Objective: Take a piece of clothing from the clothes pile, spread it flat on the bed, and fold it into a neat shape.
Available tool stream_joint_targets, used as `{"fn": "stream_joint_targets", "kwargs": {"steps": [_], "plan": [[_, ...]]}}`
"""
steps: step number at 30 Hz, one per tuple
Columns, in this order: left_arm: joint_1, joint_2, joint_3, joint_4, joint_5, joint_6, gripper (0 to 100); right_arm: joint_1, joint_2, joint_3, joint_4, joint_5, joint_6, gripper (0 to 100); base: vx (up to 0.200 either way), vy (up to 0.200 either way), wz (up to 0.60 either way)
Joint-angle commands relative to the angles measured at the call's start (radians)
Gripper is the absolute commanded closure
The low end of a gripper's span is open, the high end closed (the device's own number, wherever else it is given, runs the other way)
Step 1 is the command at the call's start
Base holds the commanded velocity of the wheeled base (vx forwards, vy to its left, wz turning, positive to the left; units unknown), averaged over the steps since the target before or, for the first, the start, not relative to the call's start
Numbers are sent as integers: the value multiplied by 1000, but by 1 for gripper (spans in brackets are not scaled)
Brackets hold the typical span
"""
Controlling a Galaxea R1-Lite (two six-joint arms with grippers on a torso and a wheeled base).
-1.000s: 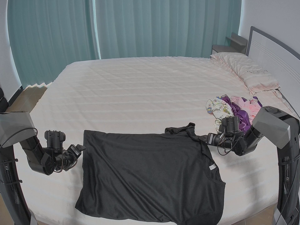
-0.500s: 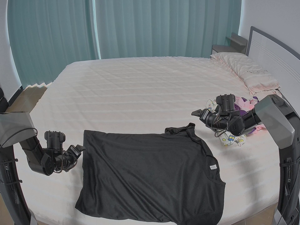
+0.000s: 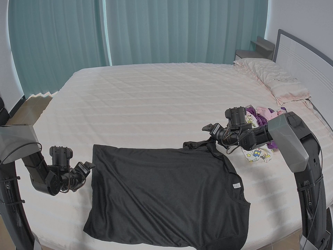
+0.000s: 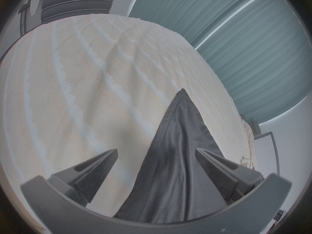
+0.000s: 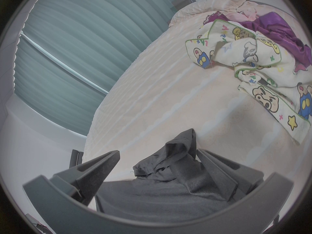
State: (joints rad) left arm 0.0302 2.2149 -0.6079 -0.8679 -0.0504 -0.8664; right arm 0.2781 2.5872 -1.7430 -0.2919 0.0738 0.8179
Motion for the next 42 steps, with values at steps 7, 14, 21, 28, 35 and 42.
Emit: {"fn": "stream_joint_targets", "kwargs": {"steps": [7,14,21,28,35,42], "plan": [[0,14,2,-11,7,0,0,-4,108,-198,83,-32,-2,100,0,0,0],[2,12,0,-11,7,0,0,-8,128,-257,154,-40,-5,100,0,0,0],[2,12,0,-11,9,0,0,-34,102,-257,36,-51,-2,100,0,0,0],[2,14,0,-11,9,0,0,-43,100,-257,-23,-62,-14,100,0,0,0],[2,12,5,-11,9,0,0,-30,105,-257,62,-60,-49,0,0,0,0],[2,12,10,-23,9,0,0,-13,123,-257,69,-60,-51,0,0,0,0]]}}
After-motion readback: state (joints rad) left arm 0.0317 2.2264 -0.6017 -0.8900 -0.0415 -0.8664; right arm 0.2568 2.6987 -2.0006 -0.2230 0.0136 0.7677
